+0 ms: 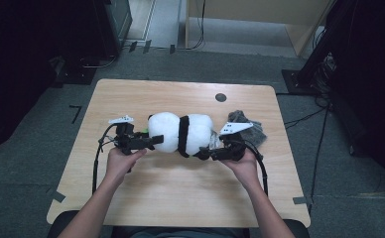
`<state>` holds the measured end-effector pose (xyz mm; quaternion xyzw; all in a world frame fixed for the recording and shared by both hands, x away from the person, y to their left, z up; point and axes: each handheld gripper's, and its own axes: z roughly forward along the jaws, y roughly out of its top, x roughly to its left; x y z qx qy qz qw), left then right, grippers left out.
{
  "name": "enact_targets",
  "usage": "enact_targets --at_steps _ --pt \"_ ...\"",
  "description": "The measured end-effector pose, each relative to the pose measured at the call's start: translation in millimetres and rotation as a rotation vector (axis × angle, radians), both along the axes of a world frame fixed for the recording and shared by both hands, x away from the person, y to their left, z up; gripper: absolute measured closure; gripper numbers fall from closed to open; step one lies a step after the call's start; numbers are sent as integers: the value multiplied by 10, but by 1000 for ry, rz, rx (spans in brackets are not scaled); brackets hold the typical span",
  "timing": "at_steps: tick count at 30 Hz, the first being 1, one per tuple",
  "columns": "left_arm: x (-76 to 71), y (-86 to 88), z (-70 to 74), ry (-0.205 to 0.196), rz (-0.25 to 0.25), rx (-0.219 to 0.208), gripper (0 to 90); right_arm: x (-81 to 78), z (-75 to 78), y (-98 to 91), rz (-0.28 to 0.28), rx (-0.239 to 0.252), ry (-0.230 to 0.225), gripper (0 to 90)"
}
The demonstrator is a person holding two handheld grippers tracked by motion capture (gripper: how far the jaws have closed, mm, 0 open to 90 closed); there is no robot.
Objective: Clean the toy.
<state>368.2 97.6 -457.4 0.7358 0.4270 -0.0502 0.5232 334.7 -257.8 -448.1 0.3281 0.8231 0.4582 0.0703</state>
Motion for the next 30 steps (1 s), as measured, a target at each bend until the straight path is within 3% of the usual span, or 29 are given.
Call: enact_targets --at_steps 2,6,13,16,18,23,27,30 --pt "-2 0 -3 -1 -6 5 253 -4 8 7 -3 -4 -13 389" --pt "4 3 -25 10 -6 2 250 1 35 -28 -9 36 -13 392" --pt "-6 8 -29 3 -1 13 247 3 28 -7 -11 23 -8 389" --pt "-16 -2 -39 -13 -2 44 242 8 30 -7 -11 30 -8 390" --pt "-21 -13 -53 -19 -2 68 239 14 20 -5 -14 27 2 390" --pt "-7 23 -87 4 10 69 234 34 4 1 -16 34 4 390" --pt "7 43 -100 15 15 83 232 69 -39 -11 -29 21 34 391" --pt "6 50 -101 9 18 94 230 83 -37 -39 -45 20 42 391"
